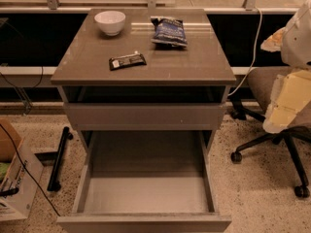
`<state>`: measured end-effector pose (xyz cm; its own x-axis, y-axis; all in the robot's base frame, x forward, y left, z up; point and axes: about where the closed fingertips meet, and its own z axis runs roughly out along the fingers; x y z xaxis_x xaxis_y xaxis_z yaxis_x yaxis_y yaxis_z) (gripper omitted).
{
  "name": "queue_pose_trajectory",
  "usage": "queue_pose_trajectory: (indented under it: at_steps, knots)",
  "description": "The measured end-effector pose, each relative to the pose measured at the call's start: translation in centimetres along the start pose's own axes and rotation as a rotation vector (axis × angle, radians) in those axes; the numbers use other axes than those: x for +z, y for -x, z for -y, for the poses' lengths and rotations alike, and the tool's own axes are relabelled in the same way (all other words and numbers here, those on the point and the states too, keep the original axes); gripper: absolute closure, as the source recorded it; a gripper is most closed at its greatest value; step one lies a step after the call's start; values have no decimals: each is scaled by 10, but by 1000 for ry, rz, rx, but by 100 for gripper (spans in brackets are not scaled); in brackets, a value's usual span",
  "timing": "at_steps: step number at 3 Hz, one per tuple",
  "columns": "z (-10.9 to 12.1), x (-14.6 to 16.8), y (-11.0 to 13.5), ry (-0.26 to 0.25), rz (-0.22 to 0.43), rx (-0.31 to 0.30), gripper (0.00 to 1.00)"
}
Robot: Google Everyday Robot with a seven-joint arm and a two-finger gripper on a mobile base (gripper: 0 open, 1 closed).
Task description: Close middle drawer
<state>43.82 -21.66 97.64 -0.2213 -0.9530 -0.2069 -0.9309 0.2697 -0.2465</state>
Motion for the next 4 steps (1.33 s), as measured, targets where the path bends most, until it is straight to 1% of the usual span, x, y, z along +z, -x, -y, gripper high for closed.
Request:
queue_pose_trajectory:
  at_steps: [1, 2, 3, 4]
  knots:
    - [0, 0, 0, 0, 0, 0, 0]
    - [1, -2, 1, -10, 3, -1, 16]
    - [-4, 17, -13, -8, -7, -8, 47]
    - [-6, 41, -25, -19, 5, -28, 71]
